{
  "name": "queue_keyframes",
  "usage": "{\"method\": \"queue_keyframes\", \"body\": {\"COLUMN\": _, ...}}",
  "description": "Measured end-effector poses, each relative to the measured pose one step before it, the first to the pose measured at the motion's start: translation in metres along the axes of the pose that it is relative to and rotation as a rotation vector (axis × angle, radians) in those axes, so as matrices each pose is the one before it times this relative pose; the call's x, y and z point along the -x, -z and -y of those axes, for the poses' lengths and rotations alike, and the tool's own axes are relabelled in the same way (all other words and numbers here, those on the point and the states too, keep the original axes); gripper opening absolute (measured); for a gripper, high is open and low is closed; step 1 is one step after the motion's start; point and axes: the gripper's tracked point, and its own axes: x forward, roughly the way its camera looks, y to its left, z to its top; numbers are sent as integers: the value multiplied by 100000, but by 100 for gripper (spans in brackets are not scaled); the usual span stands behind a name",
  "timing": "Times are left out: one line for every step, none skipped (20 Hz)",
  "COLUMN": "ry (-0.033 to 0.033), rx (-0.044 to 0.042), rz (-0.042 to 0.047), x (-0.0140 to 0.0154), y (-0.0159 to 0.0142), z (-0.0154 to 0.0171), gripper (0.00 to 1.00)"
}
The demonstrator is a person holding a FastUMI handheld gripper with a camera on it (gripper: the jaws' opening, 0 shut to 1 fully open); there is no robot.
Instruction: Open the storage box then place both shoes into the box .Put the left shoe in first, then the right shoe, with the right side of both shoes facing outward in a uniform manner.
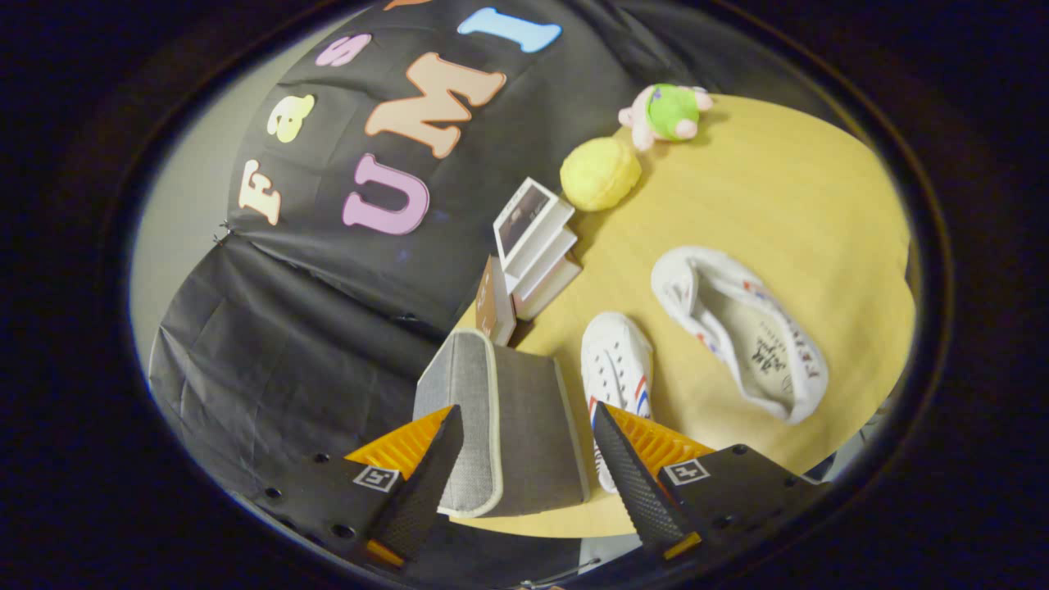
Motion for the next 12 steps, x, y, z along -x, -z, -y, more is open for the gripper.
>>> {"method": "queue_keyframes", "body": {"ry": -1762, "rx": -2091, "rz": -2906, "x": -678, "y": 1098, "z": -242, "gripper": 100}}
{"method": "queue_keyframes", "body": {"ry": -1601, "rx": -1501, "rz": -2463, "x": -339, "y": 1218, "z": -310, "gripper": 100}}
{"method": "queue_keyframes", "body": {"ry": -1367, "rx": -1468, "rz": -2626, "x": -534, "y": 1181, "z": -171, "gripper": 100}}
{"method": "queue_keyframes", "body": {"ry": -1176, "rx": -1576, "rz": -2253, "x": -587, "y": 960, "z": -125, "gripper": 100}}
{"method": "queue_keyframes", "body": {"ry": -1458, "rx": -2230, "rz": -1723, "x": -676, "y": 819, "z": -163, "gripper": 100}}
{"method": "queue_keyframes", "body": {"ry": -1338, "rx": -3168, "rz": -1207, "x": -520, "y": 568, "z": -6, "gripper": 99}}
{"method": "queue_keyframes", "body": {"ry": -180, "rx": -4046, "rz": -959, "x": -442, "y": 780, "z": -1, "gripper": 99}}
{"method": "queue_keyframes", "body": {"ry": -1912, "rx": -4308, "rz": -1064, "x": -548, "y": 308, "z": -177, "gripper": 99}}
{"method": "queue_keyframes", "body": {"ry": -2496, "rx": -4641, "rz": -687, "x": -225, "y": 445, "z": -480, "gripper": 99}}
{"method": "queue_keyframes", "body": {"ry": -2813, "rx": -4383, "rz": -623, "x": -134, "y": 206, "z": -410, "gripper": 98}}
{"method": "queue_keyframes", "body": {"ry": -2161, "rx": -3568, "rz": -764, "x": -264, "y": 206, "z": -305, "gripper": 94}}
{"method": "queue_keyframes", "body": {"ry": -1327, "rx": -2360, "rz": -892, "x": -318, "y": 327, "z": -97, "gripper": 91}}
